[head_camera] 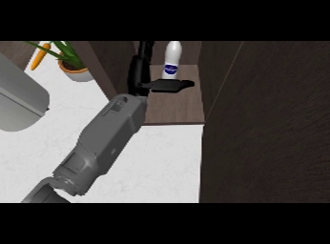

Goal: Pick up the bottled water, place it into the cabinet and close the cabinet

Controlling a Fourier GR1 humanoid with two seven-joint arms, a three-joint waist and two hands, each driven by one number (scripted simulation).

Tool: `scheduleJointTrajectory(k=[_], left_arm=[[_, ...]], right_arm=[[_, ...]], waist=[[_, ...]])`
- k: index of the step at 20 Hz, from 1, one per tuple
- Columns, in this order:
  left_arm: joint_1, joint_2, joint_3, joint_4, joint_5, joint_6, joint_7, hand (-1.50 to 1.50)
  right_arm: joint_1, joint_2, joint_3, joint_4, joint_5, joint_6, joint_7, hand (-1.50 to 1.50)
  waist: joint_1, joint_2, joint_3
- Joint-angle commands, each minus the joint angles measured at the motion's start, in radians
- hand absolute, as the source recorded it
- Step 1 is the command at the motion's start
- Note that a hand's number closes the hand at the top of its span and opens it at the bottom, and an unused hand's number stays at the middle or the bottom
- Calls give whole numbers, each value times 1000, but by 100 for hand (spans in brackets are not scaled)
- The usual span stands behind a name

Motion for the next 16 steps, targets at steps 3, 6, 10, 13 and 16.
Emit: scheduleJointTrajectory(k=[3, 6, 10, 13, 16], left_arm=[[199, -2, -148, -265, 62, -49, 22, -150], [252, -2, -162, -333, 89, -103, 41, -150], [394, 2, -222, -510, 45, -113, 19, -150], [448, 36, -242, -669, 35, -71, 82, -150], [572, 58, -304, -814, 27, -92, 111, -150]], right_arm=[[31, -14, 8, -102, -11, -17, 56, -150], [16, -6, 38, -102, 23, -19, 42, -150], [11, 15, 88, -133, 61, -62, 97, -150], [33, -46, -54, -136, -53, -21, 56, -150], [29, -15, 52, -137, 74, -53, 80, -150]], waist=[[16, -7, 0], [11, -3, 0], [30, -2, -1], [28, -4, 1], [32, -4, 0]])
